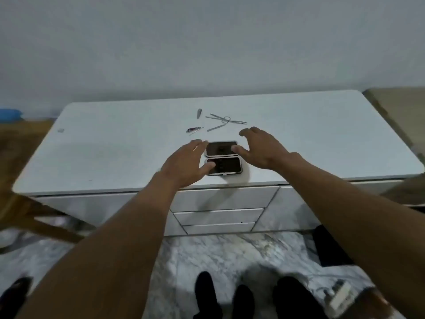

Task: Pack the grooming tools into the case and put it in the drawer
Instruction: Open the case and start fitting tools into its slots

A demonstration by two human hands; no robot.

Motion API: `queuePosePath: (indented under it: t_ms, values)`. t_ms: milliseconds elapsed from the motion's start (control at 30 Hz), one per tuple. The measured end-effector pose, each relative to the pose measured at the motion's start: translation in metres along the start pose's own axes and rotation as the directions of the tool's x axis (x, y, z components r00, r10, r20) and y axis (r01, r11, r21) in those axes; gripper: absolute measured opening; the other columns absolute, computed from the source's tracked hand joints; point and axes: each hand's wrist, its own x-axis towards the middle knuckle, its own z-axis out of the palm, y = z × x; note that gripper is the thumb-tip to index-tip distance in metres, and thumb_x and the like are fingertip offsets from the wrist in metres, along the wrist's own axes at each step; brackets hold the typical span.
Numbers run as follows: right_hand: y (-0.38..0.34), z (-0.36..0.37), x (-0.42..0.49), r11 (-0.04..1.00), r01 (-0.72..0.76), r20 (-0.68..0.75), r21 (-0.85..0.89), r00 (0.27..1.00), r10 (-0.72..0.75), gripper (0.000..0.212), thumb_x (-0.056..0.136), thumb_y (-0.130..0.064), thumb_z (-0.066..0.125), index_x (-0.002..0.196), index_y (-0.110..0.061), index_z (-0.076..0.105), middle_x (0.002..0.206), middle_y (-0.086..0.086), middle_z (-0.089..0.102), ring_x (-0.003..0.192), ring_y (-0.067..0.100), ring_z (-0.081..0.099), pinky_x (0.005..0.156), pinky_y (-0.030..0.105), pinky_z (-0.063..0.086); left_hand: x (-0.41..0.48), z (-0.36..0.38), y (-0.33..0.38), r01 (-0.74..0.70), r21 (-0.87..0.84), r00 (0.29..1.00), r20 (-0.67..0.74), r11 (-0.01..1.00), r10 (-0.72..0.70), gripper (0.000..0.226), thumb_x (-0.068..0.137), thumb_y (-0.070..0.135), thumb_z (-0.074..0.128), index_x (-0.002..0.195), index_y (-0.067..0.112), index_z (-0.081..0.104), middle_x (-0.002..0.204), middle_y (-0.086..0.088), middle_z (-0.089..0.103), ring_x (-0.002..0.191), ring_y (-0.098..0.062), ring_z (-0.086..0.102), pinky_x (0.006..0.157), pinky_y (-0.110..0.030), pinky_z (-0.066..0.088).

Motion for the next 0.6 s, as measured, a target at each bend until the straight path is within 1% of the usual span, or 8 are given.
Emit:
queuePosePath:
  t_ms: [133, 200, 267, 333, 433, 467, 533, 600]
  values:
    - [-0.005, 0.02, 0.013, 1.0, -0.025, 0.028, -0.011, 0.999, 0.025, 0.054, 0.095, -0.044, 0.049, 0.135, -0.007, 0.046, 0.137, 0.016, 0.051, 0.126, 0.033, 0.048, 0.102, 0.04, 0.041, 0.004, 0.023, -0.019, 0.038, 0.026, 0.995, 0.095, 0.999, -0.04, 0.072, 0.099, 0.05, 0.04, 0.156, 0.018, 0.011, 0.164, -0.004, 0.01, 0.151, -0.018, 0.008, 0.121, -0.034, 0.008]
    - [-0.008, 0.031, 0.022, 0.999, -0.036, 0.041, -0.005, 0.999, 0.036, 0.052, 0.095, -0.043, 0.049, 0.133, -0.007, 0.047, 0.137, 0.014, 0.052, 0.124, 0.031, 0.049, 0.1, 0.04, 0.042, 0.01, 0.034, -0.026, 0.012, 0.021, 0.993, 0.114, 1.0, -0.014, 0.072, 0.099, 0.051, 0.037, 0.156, 0.02, 0.006, 0.164, -0.005, 0.004, 0.151, -0.019, 0.003, 0.121, -0.035, 0.004]
    - [-0.011, 0.038, 0.032, 0.999, -0.032, 0.039, 0.0, 0.999, 0.032, 0.049, 0.095, -0.043, 0.049, 0.13, -0.009, 0.048, 0.133, 0.011, 0.054, 0.119, 0.03, 0.052, 0.095, 0.038, 0.044, 0.016, 0.041, -0.034, 0.003, -0.01, 0.993, 0.117, 1.0, -0.002, 0.07, 0.1, 0.05, 0.036, 0.156, 0.021, 0.006, 0.164, -0.007, 0.003, 0.151, -0.021, 0.002, 0.121, -0.036, 0.002]
    - [-0.013, 0.046, 0.042, 1.0, -0.028, 0.046, -0.004, 0.999, 0.028, 0.049, 0.096, -0.042, 0.049, 0.132, -0.009, 0.047, 0.135, 0.011, 0.054, 0.12, 0.029, 0.052, 0.096, 0.037, 0.043, 0.019, 0.052, -0.041, -0.008, -0.017, 0.993, 0.116, 1.0, 0.01, 0.068, 0.099, 0.053, 0.033, 0.156, 0.021, 0.012, 0.164, -0.01, 0.007, 0.151, -0.024, 0.005, 0.121, -0.037, 0.005]
    - [-0.017, 0.052, 0.06, 1.0, -0.02, 0.04, -0.011, 0.999, 0.021, 0.053, 0.097, -0.041, 0.048, 0.139, -0.009, 0.043, 0.144, 0.011, 0.048, 0.13, 0.029, 0.046, 0.104, 0.037, 0.039, 0.02, 0.063, -0.049, -0.03, -0.012, 0.996, 0.08, 0.999, 0.031, 0.075, 0.091, 0.063, 0.017, 0.154, 0.021, 0.023, 0.161, -0.014, 0.019, 0.15, -0.028, 0.015, 0.12, -0.041, 0.013]
    - [-0.019, 0.052, 0.067, 1.0, -0.016, 0.042, -0.013, 0.999, 0.017, 0.054, 0.097, -0.04, 0.047, 0.14, -0.009, 0.041, 0.146, 0.011, 0.046, 0.133, 0.029, 0.044, 0.106, 0.038, 0.037, 0.019, 0.066, -0.052, -0.037, -0.017, 0.998, 0.059, 0.999, 0.038, 0.075, 0.091, 0.063, 0.018, 0.153, 0.02, 0.027, 0.16, -0.015, 0.023, 0.149, -0.029, 0.019, 0.119, -0.042, 0.016]
    - [-0.023, 0.054, 0.082, 1.0, 0.003, 0.046, -0.016, 0.999, -0.003, 0.053, 0.097, -0.04, 0.047, 0.141, -0.011, 0.041, 0.146, 0.011, 0.046, 0.134, 0.03, 0.042, 0.107, 0.039, 0.036, 0.018, 0.07, -0.054, -0.05, -0.026, 0.999, 0.015, 0.998, 0.05, 0.069, 0.095, 0.058, 0.025, 0.15, 0.019, 0.034, 0.156, -0.016, 0.031, 0.146, -0.031, 0.026, 0.117, -0.044, 0.023]
    - [-0.028, 0.055, 0.099, 0.999, 0.027, 0.044, -0.029, 0.999, -0.026, 0.051, 0.096, -0.038, 0.048, 0.14, -0.013, 0.043, 0.144, 0.011, 0.048, 0.132, 0.031, 0.043, 0.107, 0.04, 0.037, 0.018, 0.072, -0.055, -0.059, -0.024, 0.998, -0.013, 0.998, 0.059, 0.063, 0.097, 0.055, 0.031, 0.149, 0.019, 0.037, 0.154, -0.016, 0.035, 0.144, -0.03, 0.03, 0.117, -0.045, 0.026]
